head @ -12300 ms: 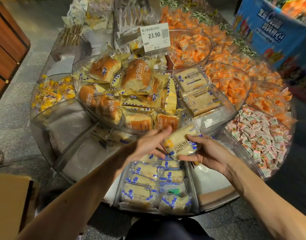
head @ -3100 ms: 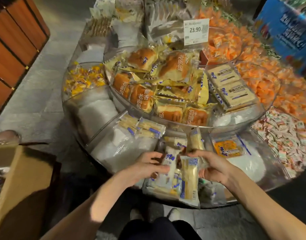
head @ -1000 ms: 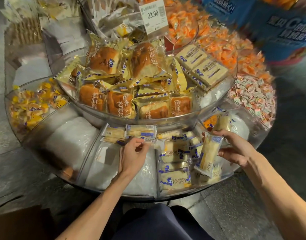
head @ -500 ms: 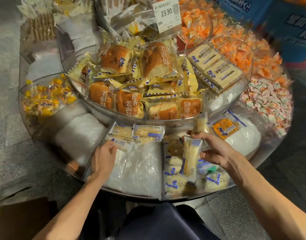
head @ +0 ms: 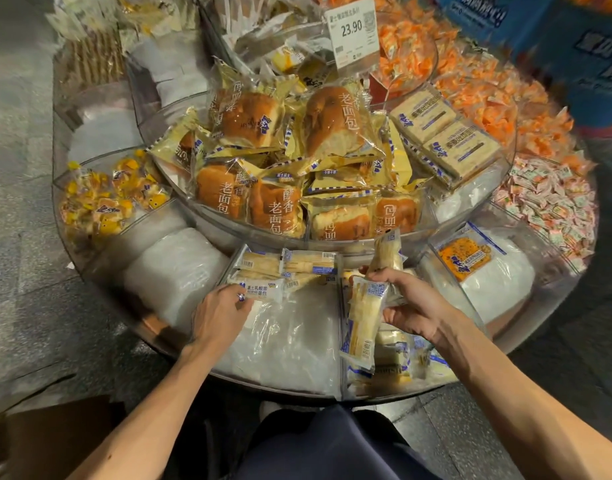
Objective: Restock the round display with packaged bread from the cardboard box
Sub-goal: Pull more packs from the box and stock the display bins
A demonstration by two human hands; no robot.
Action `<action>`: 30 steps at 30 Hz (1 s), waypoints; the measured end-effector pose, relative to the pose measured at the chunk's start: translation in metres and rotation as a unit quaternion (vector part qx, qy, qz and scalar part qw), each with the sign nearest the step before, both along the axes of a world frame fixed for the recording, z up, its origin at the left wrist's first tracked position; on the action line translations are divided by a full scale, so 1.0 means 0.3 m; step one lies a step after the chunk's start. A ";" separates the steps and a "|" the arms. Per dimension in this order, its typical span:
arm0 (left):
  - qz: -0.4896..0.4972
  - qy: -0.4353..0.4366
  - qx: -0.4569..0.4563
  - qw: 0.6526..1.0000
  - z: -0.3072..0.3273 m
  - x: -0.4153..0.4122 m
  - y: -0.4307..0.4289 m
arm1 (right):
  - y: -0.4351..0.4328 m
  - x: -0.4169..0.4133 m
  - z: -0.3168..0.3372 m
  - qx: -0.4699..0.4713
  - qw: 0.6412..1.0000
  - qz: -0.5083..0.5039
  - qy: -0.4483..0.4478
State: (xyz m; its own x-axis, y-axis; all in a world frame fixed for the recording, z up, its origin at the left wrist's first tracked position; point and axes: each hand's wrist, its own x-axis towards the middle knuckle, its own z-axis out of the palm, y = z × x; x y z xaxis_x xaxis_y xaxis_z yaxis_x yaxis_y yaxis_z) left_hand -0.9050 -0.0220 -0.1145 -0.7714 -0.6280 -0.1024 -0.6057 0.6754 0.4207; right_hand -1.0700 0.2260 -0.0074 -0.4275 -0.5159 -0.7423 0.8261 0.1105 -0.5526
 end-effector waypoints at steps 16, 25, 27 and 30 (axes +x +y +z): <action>-0.112 0.052 0.372 0.920 0.200 -0.042 0.271 | -0.103 0.082 -0.099 -0.007 0.998 -0.060 0.008; -0.055 0.060 0.423 0.903 0.167 -0.024 0.208 | -0.124 0.151 -0.176 -0.010 0.999 -0.038 -0.020; -0.016 0.070 0.500 0.863 0.180 -0.011 0.194 | -0.088 0.145 -0.193 -0.023 0.999 -0.016 -0.043; 0.089 0.066 0.555 0.825 0.176 -0.005 0.181 | -0.059 0.137 -0.210 -0.024 0.998 0.012 -0.052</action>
State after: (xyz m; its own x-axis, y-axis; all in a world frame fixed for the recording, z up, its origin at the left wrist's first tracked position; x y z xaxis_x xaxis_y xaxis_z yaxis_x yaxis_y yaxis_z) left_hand -0.9065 0.0323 -0.0617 -0.7273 -0.3086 -0.6130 -0.5534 -0.2646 0.7898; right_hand -1.0289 0.2084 -0.0702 -0.3369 -0.5610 -0.7561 0.8765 0.1063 -0.4695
